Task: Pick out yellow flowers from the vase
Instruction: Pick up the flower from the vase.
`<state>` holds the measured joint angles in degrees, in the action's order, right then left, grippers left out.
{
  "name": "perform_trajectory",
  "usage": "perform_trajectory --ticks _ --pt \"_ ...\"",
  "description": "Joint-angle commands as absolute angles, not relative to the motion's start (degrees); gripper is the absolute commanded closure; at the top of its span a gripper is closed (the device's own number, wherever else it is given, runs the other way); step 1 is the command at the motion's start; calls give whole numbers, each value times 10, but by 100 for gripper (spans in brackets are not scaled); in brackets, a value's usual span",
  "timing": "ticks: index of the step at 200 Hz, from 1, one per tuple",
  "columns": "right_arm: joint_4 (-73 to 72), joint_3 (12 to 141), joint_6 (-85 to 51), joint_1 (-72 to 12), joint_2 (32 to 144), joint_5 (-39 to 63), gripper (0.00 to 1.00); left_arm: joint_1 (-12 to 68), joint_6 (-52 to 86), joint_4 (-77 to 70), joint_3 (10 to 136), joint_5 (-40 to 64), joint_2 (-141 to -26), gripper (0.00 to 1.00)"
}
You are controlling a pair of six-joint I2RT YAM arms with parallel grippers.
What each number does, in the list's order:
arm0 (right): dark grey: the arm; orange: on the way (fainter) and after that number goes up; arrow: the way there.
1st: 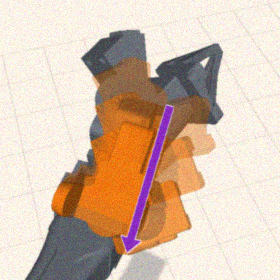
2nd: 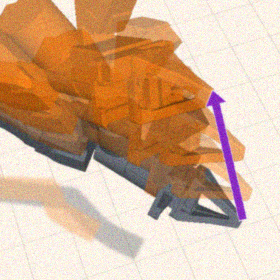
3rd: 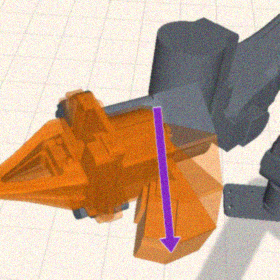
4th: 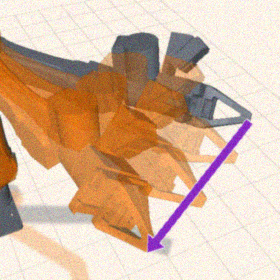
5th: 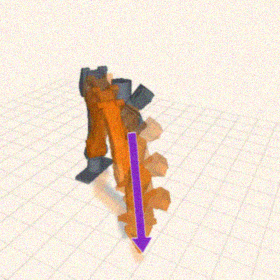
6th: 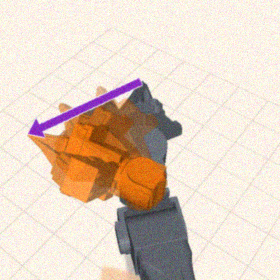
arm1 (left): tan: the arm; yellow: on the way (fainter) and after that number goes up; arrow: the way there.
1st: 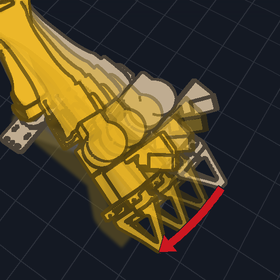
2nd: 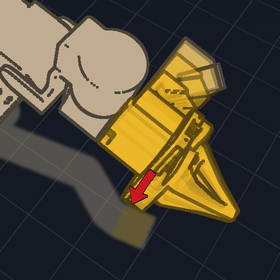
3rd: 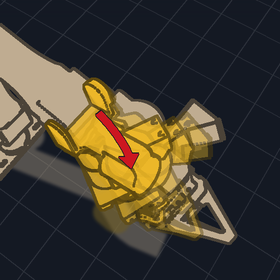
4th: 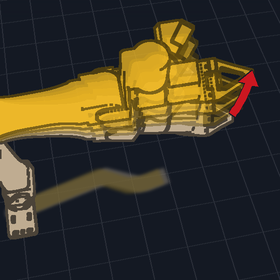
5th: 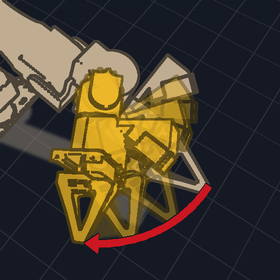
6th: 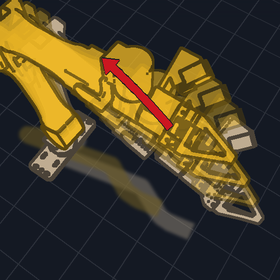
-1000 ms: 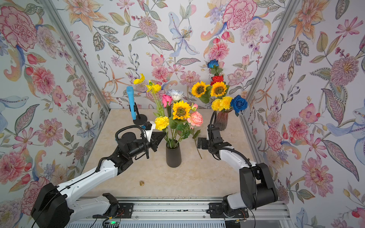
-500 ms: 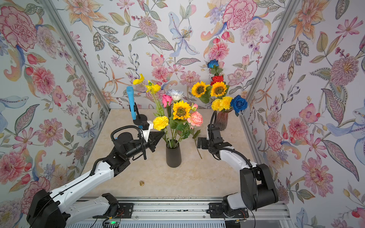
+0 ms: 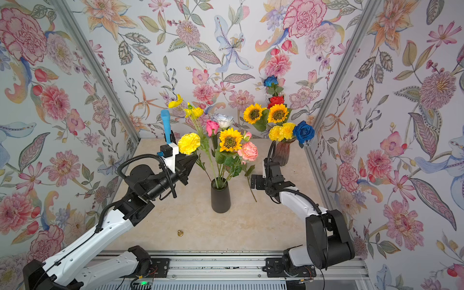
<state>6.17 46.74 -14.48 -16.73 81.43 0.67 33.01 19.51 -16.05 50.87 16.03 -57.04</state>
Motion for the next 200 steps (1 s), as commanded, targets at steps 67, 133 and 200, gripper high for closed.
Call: perform_trajectory --ticks 67,133,200 --pt "57 454 -156 -162 789 15 0 163 300 -131 545 214 -532 100" --pt "56 453 -156 -162 788 15 0 144 312 -137 561 235 -546 100" --pt "53 452 -158 -162 786 18 0 142 249 -58 622 203 -556 100"
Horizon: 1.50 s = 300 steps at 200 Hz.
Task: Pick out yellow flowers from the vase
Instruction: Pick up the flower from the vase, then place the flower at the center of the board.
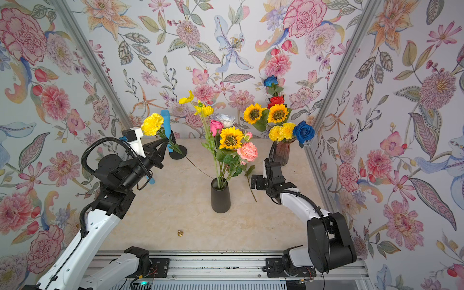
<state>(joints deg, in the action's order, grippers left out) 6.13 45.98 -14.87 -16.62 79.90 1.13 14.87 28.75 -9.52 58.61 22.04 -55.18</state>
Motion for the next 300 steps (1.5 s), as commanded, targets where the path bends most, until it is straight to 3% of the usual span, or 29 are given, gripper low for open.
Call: perform_trajectory --ticks 1,86,160,242,300 --pt "52 452 -158 -162 786 18 0 142 248 -56 623 202 -555 100" --pt "51 450 -159 -161 785 22 0 122 247 -29 686 196 -598 100" --pt "-49 407 -160 -151 749 100 0 94 400 -234 556 284 -675 100" --pt "-201 393 -169 -154 795 266 0 159 445 -382 533 304 -796 100" --pt "-257 388 -176 -159 819 312 3 203 479 -457 575 318 -891 100"
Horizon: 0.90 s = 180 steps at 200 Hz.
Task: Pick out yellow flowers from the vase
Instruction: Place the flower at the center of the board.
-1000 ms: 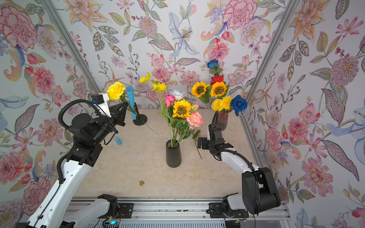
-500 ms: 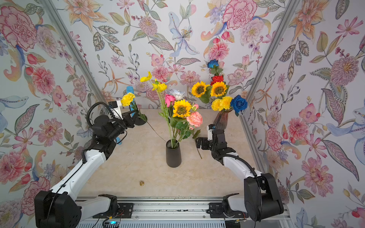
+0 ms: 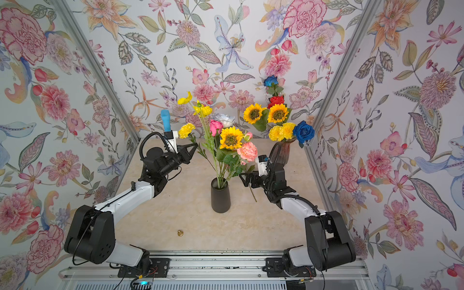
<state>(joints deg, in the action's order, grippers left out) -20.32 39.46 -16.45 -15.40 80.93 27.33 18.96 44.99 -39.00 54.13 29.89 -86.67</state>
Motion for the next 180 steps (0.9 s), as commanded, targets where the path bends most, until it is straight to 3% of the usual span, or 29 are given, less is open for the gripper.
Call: perform_trajectory --ticks 1,128,146,180 --pt "-258 388 -176 -160 818 313 3 203 479 -457 576 318 -891 100" --pt "-273 440 -156 -199 899 307 26 245 554 -553 635 355 -1017 100" --pt "-274 446 -152 -208 904 300 32 248 556 -556 634 357 -1020 100" --pt "-269 460 -149 -217 921 296 52 250 564 -563 632 362 -1028 100"
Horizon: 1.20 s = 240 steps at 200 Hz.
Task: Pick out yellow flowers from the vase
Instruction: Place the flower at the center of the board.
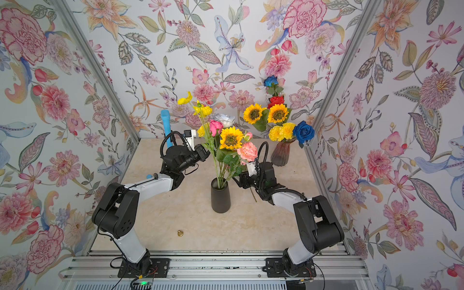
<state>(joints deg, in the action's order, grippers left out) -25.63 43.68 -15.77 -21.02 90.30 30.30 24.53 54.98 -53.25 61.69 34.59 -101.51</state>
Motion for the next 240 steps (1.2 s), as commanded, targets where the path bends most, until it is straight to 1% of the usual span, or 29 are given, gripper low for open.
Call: perform_trajectory --ticks 1,47,74,79,89,95,101,103,113,118,120,145,182,223,240 --pt "-269 460 -149 -217 921 296 52 251 565 -563 631 361 -1028 100" --pt "-257 458 -143 -224 916 285 89 251 554 -555 628 362 -1029 100" --pt "-247 452 -138 -224 908 279 98 250 545 -550 630 364 -1031 99" --pt "-247 450 -138 -224 906 277 99 250 543 -548 630 363 -1031 92" --pt "-245 449 -136 -224 902 275 100 250 538 -544 631 363 -1032 75" --pt "-242 448 -135 -223 901 275 100 250 536 -542 630 363 -1032 60" --pt "-239 448 -134 -223 898 275 100 250 533 -542 629 361 -1031 39" --pt "-239 447 -134 -223 897 275 100 250 532 -541 629 361 -1031 34" --pt "-236 444 -134 -222 893 275 100 250 525 -537 628 359 -1028 15" --pt "-236 442 -132 -222 890 275 100 249 520 -531 628 358 -1026 3" --pt "-235 441 -133 -222 889 274 100 249 519 -529 628 357 -1025 1" --pt "-181 449 -120 -222 876 245 100 244 495 -505 619 350 -1004 0" --pt "-77 454 -103 -220 853 159 100 223 448 -446 601 340 -956 0" --pt "-9 468 -99 -215 880 102 100 199 389 -368 564 309 -901 0" --pt "14 479 -99 -215 902 71 100 194 377 -359 536 302 -853 0"
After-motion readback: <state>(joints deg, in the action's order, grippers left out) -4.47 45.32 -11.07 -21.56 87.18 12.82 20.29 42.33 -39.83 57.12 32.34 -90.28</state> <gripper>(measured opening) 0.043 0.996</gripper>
